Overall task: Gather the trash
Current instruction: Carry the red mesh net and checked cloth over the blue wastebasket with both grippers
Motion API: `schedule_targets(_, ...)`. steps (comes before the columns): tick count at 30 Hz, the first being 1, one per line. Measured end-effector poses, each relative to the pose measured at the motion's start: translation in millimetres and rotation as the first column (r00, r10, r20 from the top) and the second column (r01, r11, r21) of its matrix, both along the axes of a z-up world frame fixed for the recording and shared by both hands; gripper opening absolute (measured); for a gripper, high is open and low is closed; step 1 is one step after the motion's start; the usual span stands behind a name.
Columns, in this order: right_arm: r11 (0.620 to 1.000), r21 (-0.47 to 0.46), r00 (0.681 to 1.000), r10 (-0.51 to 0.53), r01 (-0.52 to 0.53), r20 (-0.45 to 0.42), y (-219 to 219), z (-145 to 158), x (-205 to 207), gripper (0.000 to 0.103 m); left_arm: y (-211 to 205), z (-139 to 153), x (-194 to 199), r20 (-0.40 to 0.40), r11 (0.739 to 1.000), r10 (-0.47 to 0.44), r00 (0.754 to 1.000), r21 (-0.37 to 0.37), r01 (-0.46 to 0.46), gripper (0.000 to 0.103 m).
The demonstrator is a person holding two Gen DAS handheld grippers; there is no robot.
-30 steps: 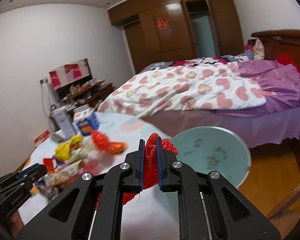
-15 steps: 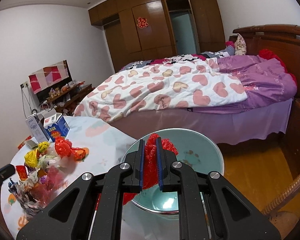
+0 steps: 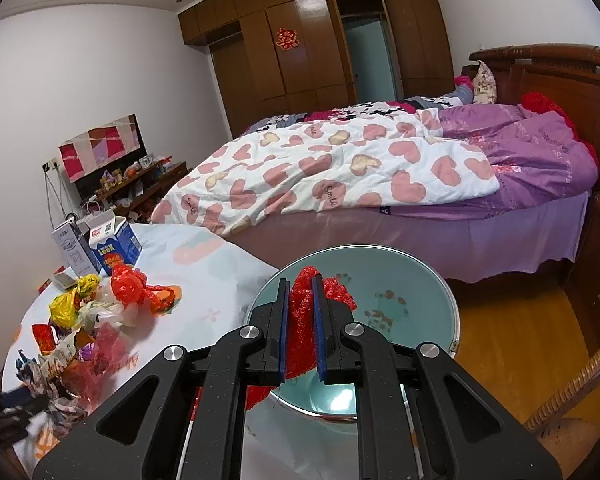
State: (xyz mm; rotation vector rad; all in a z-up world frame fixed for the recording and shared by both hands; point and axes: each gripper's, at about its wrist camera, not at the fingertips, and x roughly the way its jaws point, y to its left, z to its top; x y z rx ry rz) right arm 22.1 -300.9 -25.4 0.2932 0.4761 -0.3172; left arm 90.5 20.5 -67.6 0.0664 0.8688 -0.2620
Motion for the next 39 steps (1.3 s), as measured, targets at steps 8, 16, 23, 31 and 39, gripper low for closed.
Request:
schedule_targets(8, 1.0, -0.008, 1.0, -0.015, 0.015, -0.003, -3.0, 0.0, -1.8, 0.011, -11.3, -1.8, -6.1, 0.033, 0.999, -0.039, 0.999, 0.026, 0.039, 0.032)
schedule_targets(16, 0.997, -0.04, 0.998, -0.061, 0.061, -0.014, -25.9, -0.8, -2.8, 0.011, -45.8, 44.3, -6.5, 0.146, 0.989, -0.145, 0.979, -0.008, 0.148, 0.032)
schedule_targets(23, 0.993, -0.078, 0.994, -0.092, 0.088, -0.052, -46.3, -7.6, 2.5, 0.011, -97.1, 58.7, 12.9, 0.185, 0.972, -0.23, 0.955, -0.011, 0.236, 0.032)
schedule_targets(31, 0.994, -0.082, 0.992, -0.084, 0.076, -0.096, -59.2, -19.9, 17.4, 0.011, -106.6, 66.0, 34.8, 0.17, 0.971, -0.218, 0.961, -0.059, 0.231, 0.032)
schedule_targets(39, 0.995, -0.073, 0.991, -0.07, 0.062, -0.11, -63.4, -25.3, 27.7, 0.011, -77.6, 96.1, 40.5, 0.234, 0.977, -0.163, 0.959, -0.1, 0.19, 0.032)
